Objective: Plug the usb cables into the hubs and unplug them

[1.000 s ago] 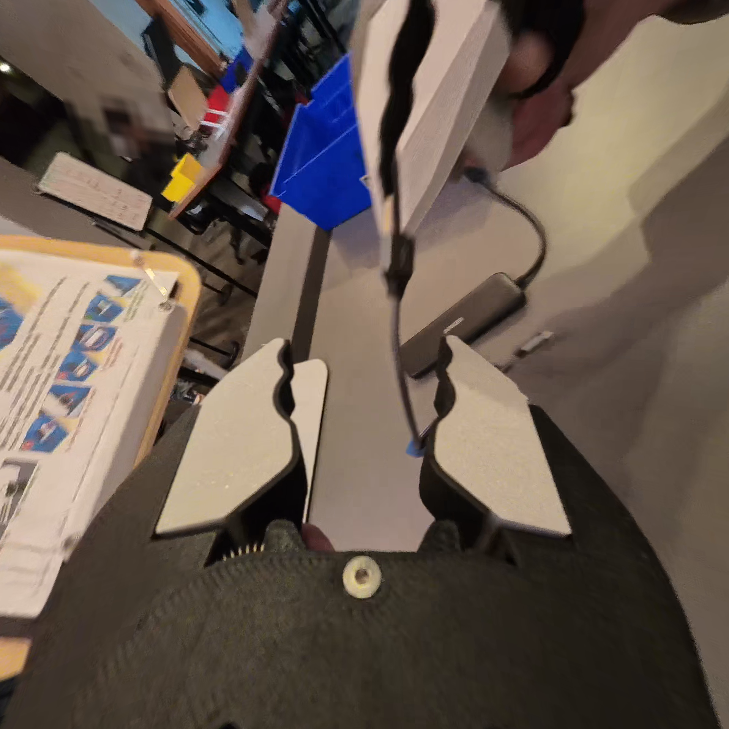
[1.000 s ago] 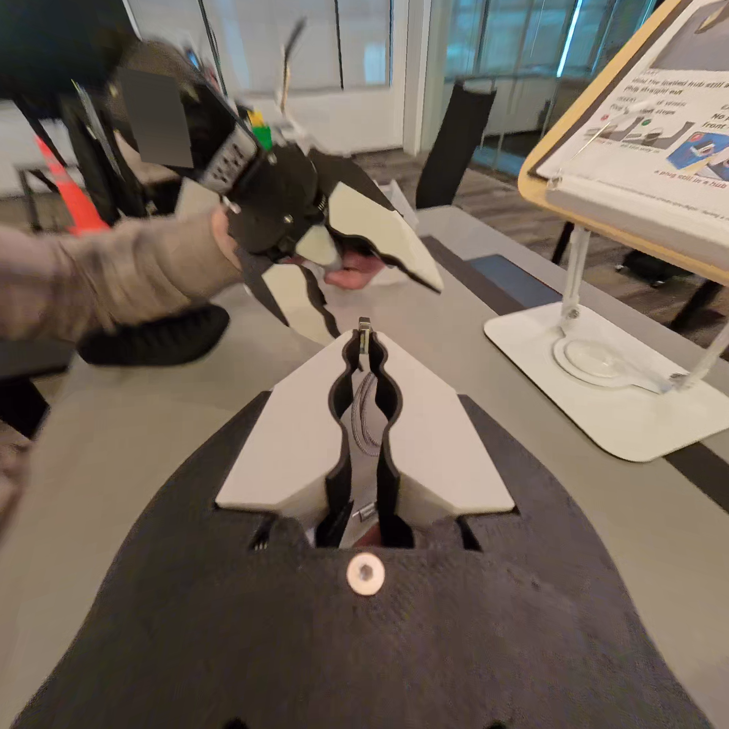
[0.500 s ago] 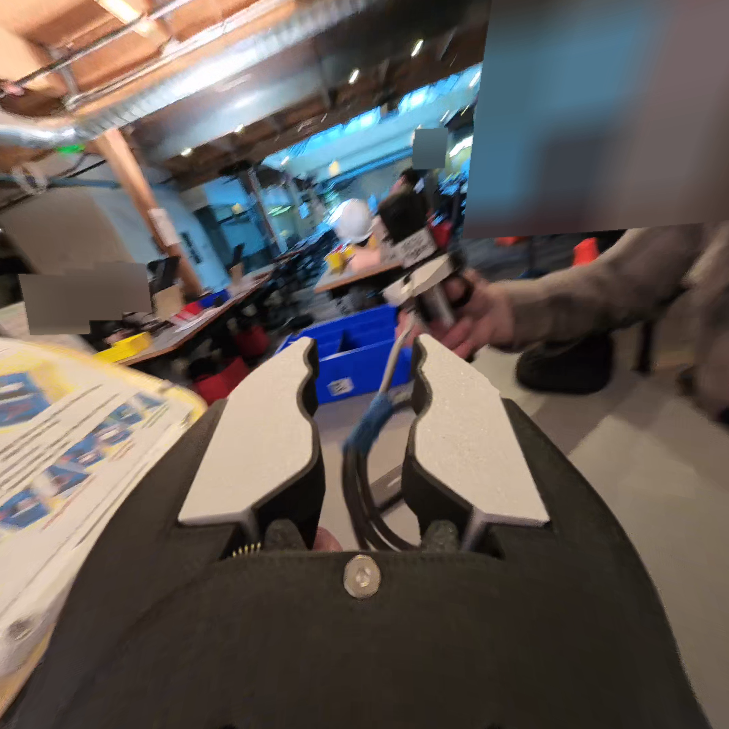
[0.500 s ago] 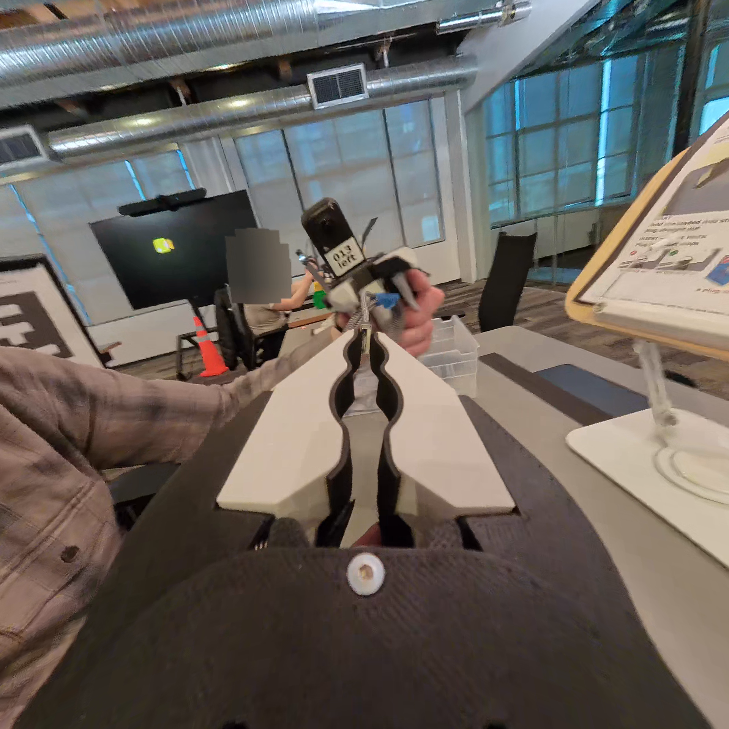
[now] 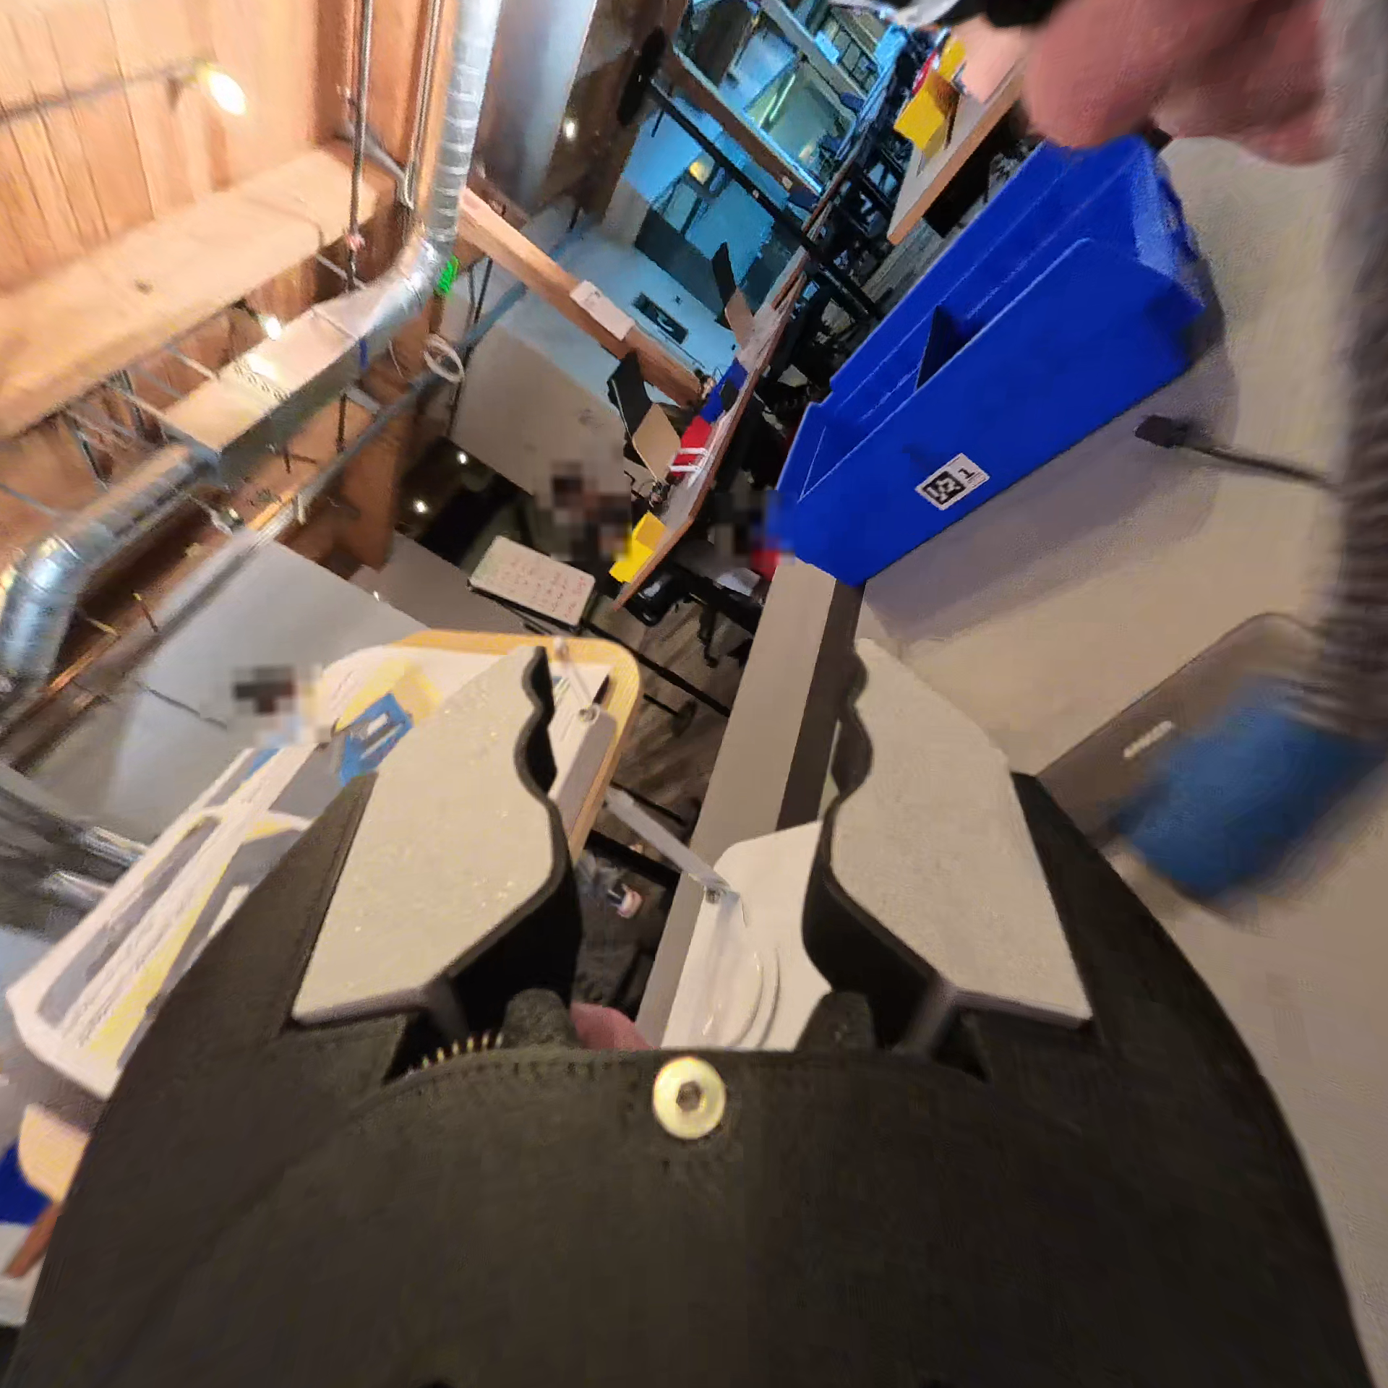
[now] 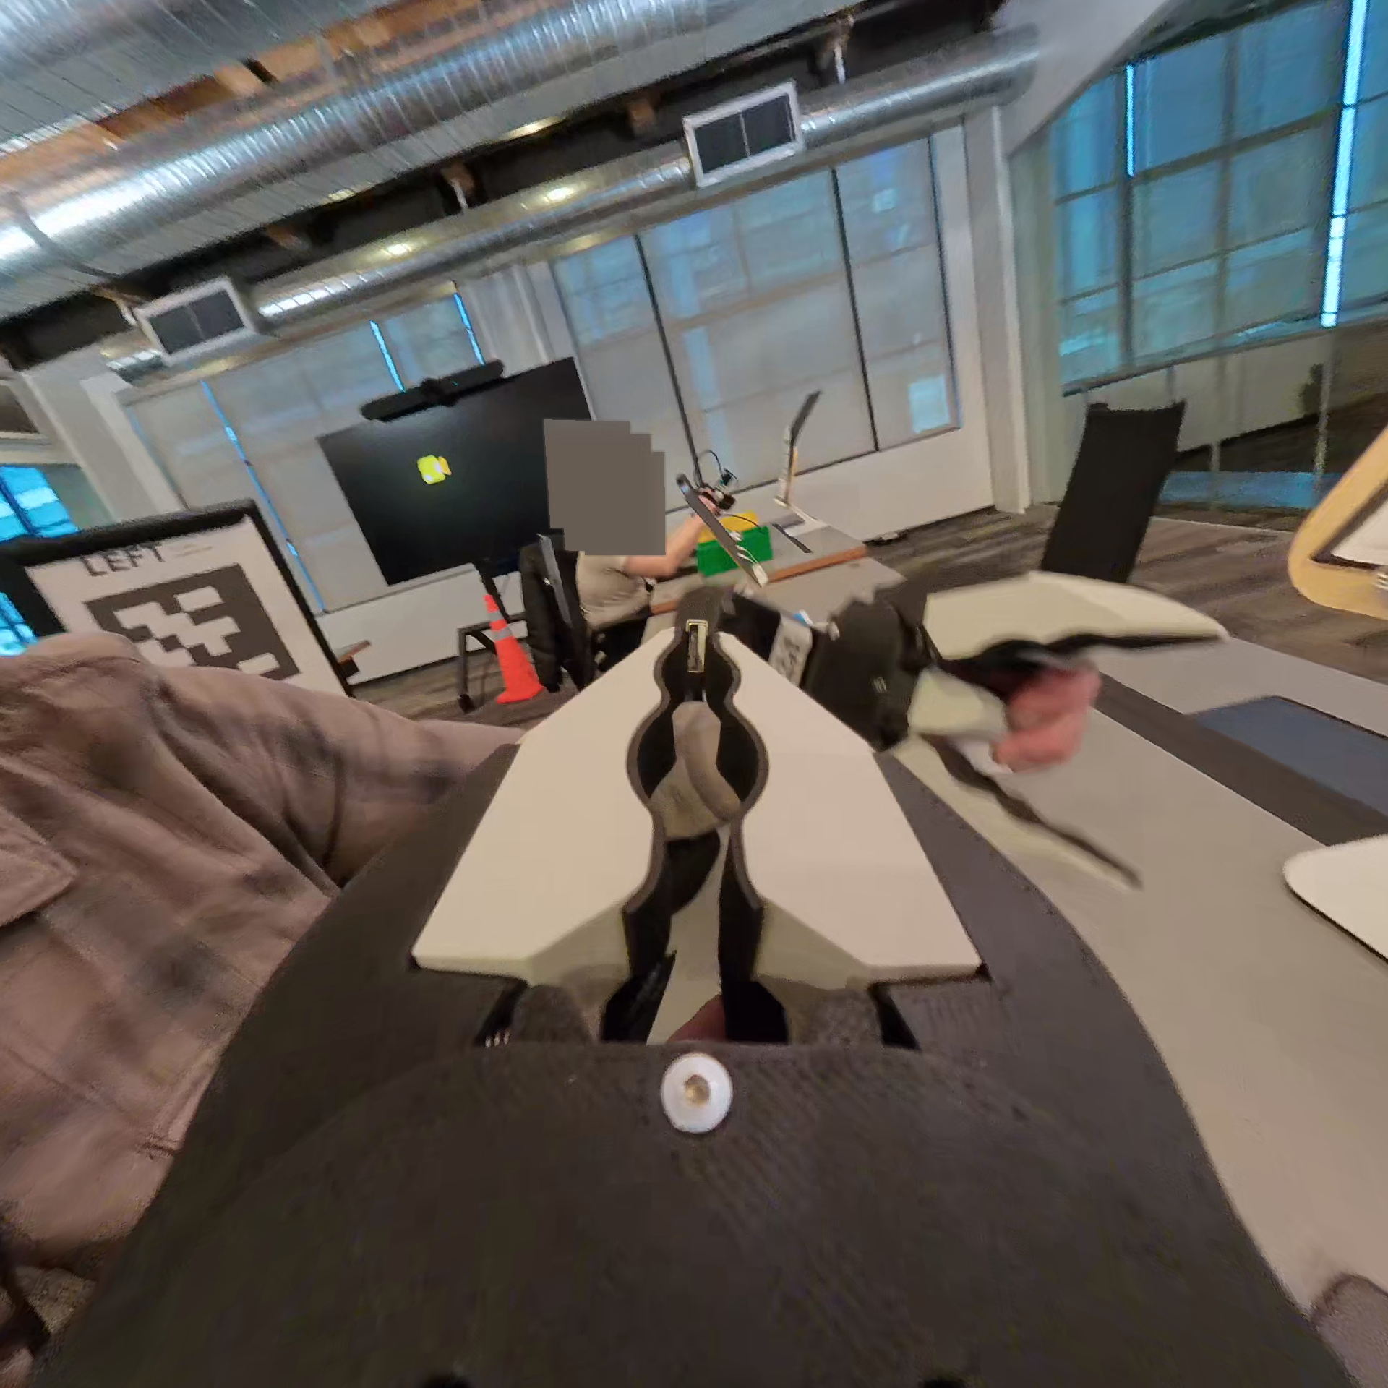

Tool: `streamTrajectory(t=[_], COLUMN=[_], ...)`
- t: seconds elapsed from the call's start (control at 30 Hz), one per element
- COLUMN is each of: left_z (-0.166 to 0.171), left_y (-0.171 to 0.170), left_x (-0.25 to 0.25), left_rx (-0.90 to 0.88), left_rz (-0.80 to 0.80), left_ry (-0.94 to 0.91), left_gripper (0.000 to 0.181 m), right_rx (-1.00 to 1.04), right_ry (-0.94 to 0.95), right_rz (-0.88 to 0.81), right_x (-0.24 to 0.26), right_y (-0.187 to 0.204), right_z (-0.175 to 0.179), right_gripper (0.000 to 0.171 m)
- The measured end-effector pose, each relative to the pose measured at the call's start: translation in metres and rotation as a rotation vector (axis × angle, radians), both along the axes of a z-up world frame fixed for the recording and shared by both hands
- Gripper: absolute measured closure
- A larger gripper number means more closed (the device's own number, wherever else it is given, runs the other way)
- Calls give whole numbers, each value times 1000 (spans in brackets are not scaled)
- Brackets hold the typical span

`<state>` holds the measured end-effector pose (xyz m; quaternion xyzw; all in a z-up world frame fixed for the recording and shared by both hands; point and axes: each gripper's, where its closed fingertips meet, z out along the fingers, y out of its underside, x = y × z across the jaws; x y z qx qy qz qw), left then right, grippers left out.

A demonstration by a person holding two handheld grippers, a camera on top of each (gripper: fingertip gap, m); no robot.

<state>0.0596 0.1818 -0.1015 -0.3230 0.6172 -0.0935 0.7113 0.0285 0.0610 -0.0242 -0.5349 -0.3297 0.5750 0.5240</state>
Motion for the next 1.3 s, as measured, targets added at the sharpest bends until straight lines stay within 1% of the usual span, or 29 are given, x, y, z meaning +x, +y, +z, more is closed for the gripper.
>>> streamTrajectory(t=[0.07,0.1,0.13,0.17,0.2,0.27,0.3,0.33,0.37,0.57,0.73,0.8,0.87,0.97,1.03,1.13,1.17,1.2,1.3], left_z=[9,16,23,33,41,47,50,50,47,43,43,46,48,46,47,45,43,44,45], left_y=[-20,-31,-41,-48,-53,-62,-64,-66,-68,-79,-91,-97,-101,-103,-106,-105,-105,-105,-108], left_x=[11,14,14,11,8,6,4,4,6,12,14,13,14,14,14,14,13,12,13], left_rx=[34,21,18,32,20,-47,-46,-53,-61,-34,-31,-36,-43,-29,-5,25,42,46,54], left_rz=[-47,-80,-99,-107,-119,-164,-164,-172,-178,-194,-240,-265,-279,-284,-289,-283,-276,-276,-284], left_ry=[-76,-113,-147,-196,-233,-247,-252,-229,-189,-153,-148,-166,-170,-147,-148,-119,-115,-123,-120], left_gripper=[99,96,94,97,102,114,124,136,142,160,158,162,171,171,171,158,158,163,165], right_rx=[-5,-21,-51,-83,-102,-127,-135,-137,-145,-194,-223,-231,-239,-244,-251,-256,-252,-251,-259], right_ry=[26,29,47,63,63,68,57,43,36,51,88,95,108,91,96,128,130,128,135], right_rz=[-6,-20,-25,-35,-54,-70,-77,-82,-77,-59,5,26,54,68,78,100,102,105,126], right_x=[3,6,11,17,21,29,30,31,32,34,34,33,33,34,34,36,37,37,37], right_y=[1,7,12,18,24,29,30,31,31,32,28,27,25,23,21,19,18,18,15], right_z=[3,-1,-5,-10,-16,-22,-24,-25,-25,-27,-29,-31,-31,-32,-32,-28,-27,-27,-26], right_gripper=[170,170,170,169,170,170,170,170,170,170,170,170,170,171,170,171,171,170,170])
